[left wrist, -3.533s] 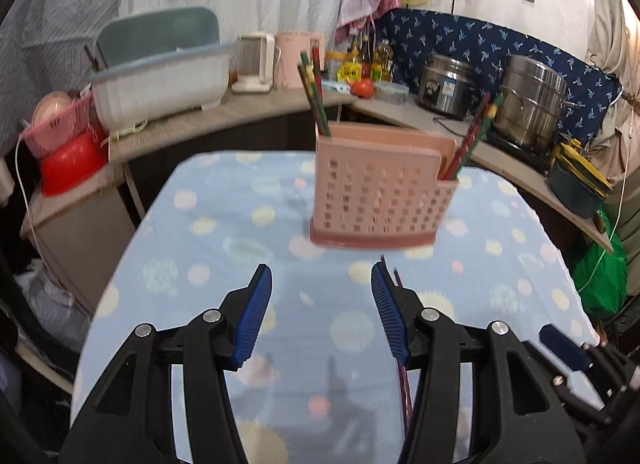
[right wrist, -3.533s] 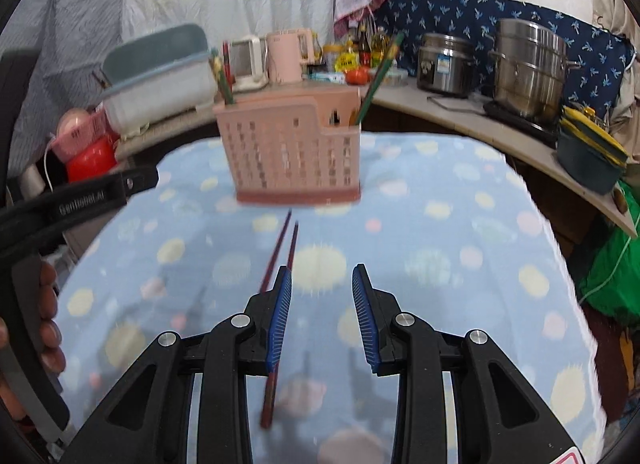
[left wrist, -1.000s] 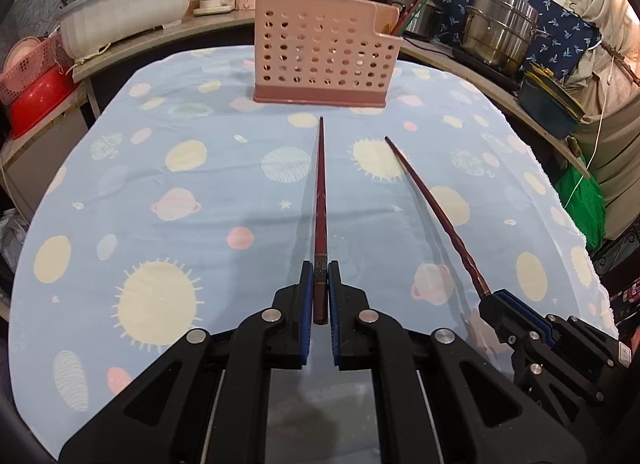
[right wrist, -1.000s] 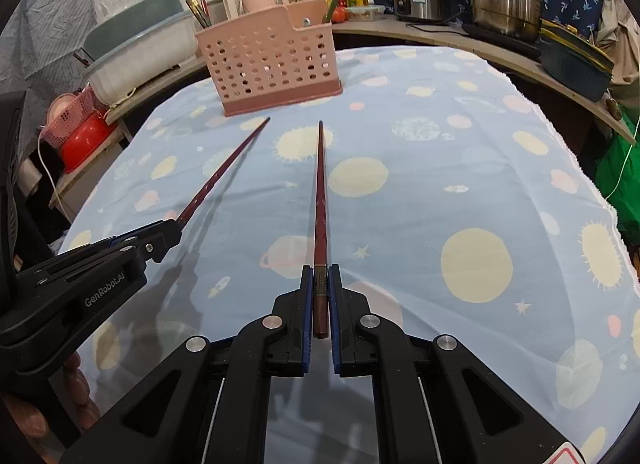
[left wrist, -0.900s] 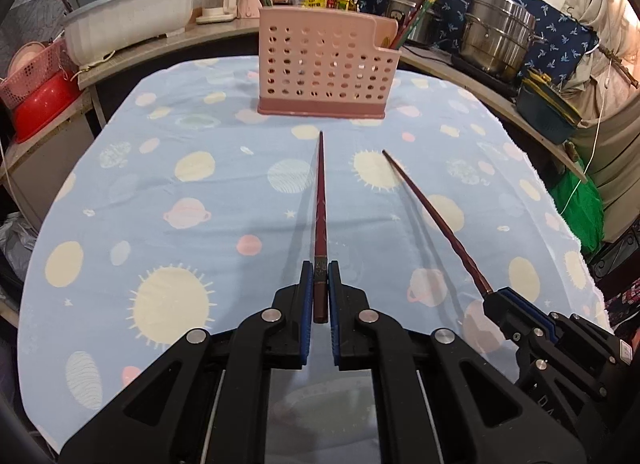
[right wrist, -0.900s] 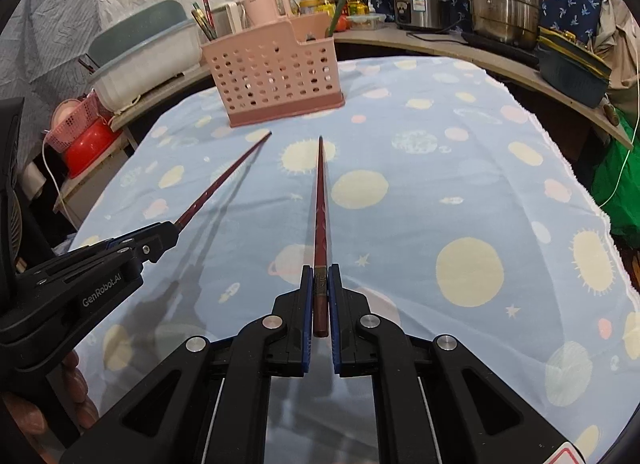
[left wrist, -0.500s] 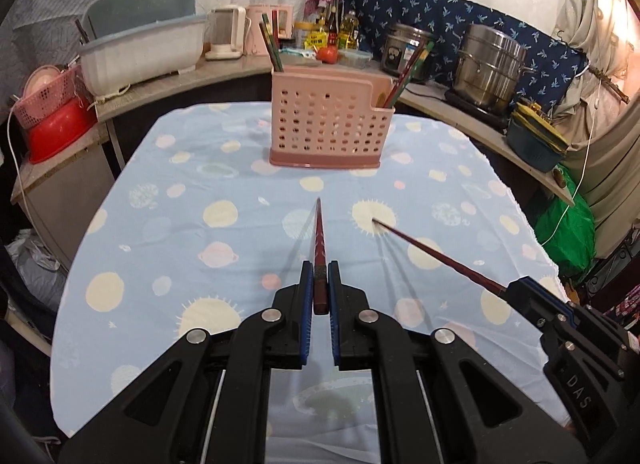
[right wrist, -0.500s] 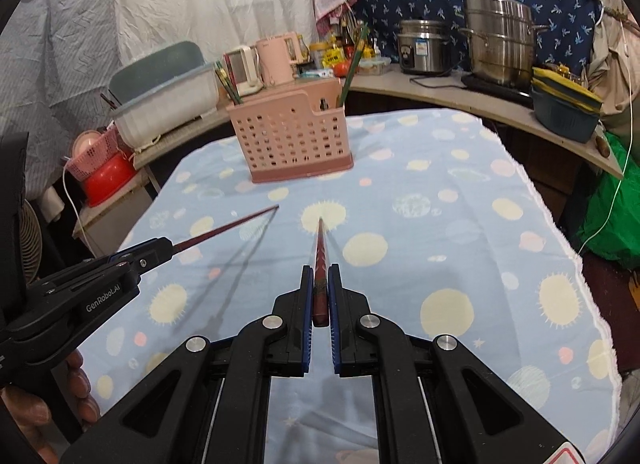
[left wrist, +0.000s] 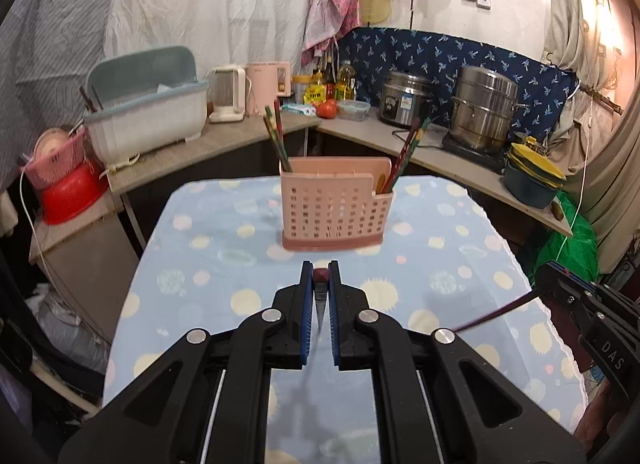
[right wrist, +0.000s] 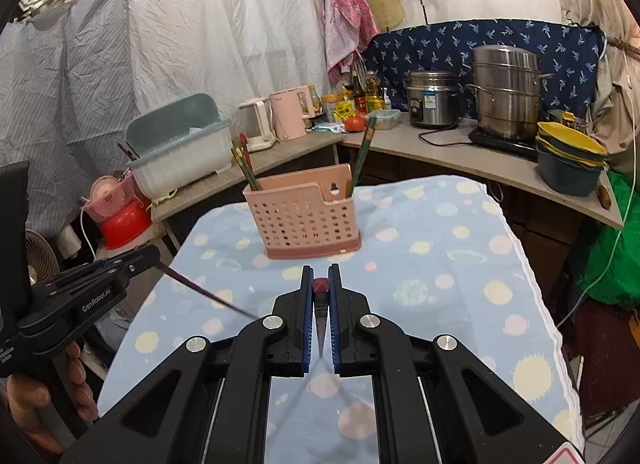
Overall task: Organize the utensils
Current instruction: 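Carry the maroon chopstick into the basket with the right tool while the left tool carries the other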
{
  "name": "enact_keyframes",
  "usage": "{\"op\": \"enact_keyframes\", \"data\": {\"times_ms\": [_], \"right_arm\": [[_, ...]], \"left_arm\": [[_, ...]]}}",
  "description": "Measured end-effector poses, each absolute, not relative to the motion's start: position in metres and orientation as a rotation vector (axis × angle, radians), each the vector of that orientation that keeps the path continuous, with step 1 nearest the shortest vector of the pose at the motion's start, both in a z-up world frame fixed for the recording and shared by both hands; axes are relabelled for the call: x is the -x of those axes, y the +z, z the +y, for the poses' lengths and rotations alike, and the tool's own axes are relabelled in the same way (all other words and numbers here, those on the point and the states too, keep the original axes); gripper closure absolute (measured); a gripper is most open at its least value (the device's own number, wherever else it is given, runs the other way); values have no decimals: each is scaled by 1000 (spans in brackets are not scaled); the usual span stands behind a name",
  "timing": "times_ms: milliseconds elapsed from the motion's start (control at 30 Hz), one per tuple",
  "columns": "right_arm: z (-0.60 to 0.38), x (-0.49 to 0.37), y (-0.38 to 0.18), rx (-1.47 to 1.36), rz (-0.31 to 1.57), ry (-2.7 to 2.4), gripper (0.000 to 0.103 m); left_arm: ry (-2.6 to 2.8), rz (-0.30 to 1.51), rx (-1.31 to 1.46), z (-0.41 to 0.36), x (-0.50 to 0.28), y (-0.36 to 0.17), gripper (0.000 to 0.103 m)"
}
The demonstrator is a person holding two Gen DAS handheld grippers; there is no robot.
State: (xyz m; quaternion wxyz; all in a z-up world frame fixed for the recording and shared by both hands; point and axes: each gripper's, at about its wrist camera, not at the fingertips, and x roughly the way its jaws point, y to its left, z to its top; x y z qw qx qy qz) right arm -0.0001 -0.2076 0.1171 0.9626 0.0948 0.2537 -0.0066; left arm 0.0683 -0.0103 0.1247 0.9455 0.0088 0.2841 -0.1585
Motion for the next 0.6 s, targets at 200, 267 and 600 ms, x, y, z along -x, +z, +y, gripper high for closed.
{"op": "enact_keyframes", "data": {"times_ms": [200, 267, 600], "right_arm": [[-210, -31, 149, -161, 470, 4, 96], [-211, -44, 163, -157, 455, 20, 96], [-213, -127, 234, -107, 317, 9, 96]], "left_arm": [[-330, 528, -30, -16, -101, 163, 96], [-329, 504, -38, -20, -114, 177, 96], [-317, 394, -11, -37, -184, 245, 96]]}}
